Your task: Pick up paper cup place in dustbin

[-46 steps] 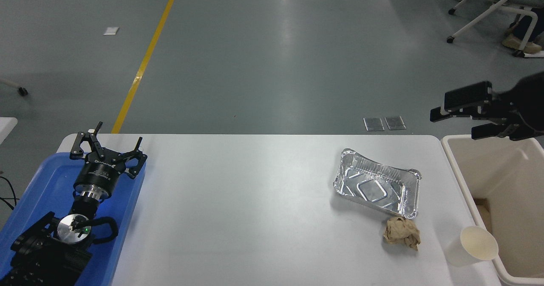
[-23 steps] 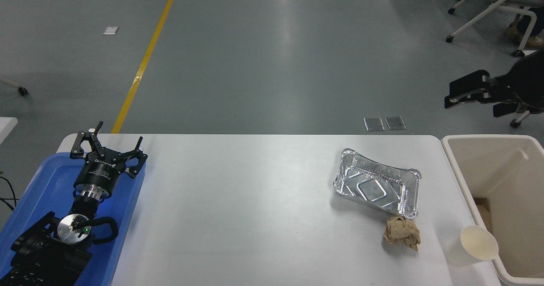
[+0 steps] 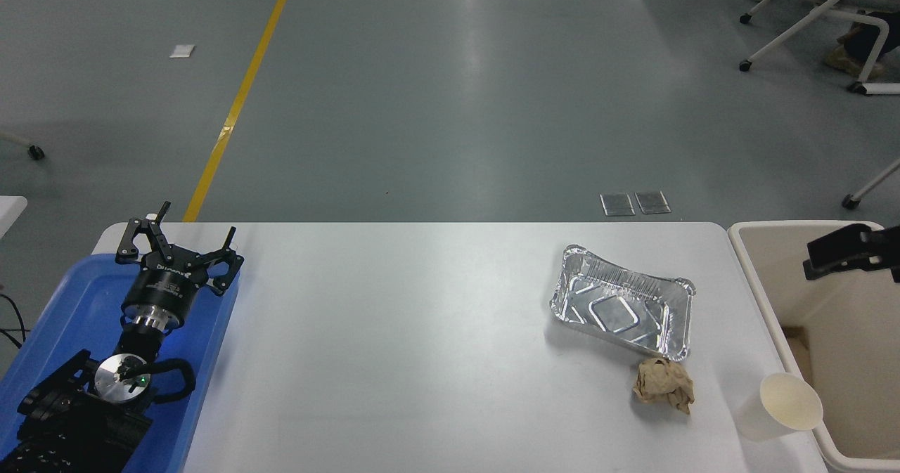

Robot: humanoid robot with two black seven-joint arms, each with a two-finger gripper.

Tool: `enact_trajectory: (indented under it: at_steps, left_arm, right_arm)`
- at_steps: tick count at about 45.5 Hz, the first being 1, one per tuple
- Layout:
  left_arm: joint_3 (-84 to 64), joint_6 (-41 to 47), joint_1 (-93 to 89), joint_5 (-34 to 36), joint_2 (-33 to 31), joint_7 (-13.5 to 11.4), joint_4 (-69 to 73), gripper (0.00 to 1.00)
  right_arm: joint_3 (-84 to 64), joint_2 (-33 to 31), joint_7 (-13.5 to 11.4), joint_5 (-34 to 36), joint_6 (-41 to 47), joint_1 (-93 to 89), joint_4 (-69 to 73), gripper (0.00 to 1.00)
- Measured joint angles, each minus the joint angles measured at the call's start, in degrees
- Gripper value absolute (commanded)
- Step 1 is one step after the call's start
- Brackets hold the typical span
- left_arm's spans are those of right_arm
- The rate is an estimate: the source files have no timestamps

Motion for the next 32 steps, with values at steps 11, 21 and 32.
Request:
enact_trajectory:
  at_steps: [11,21,32]
  left_arm:
    - [0.0,0.0,0.01,0.0,-0.01,0.0,0.0,0.99]
    - [-0.01,0.0,0.01,-0.01,0.0,0.0,0.0,0.99]
    - [-0.01,0.0,0.0,0.0,0.0,0.0,0.0,0.99]
  right_arm:
    - [3.16,-2.65,0.26,-2.63,-4.16,-9.82,-2.67,1.0]
    - [8.65,-3.36,0.6,-3.43,-6.57,-19.67,-7.18,1.0]
    - [14.65,-2.88,0.78,-3.72,-8.38,-29.78,-12.68,1.0]
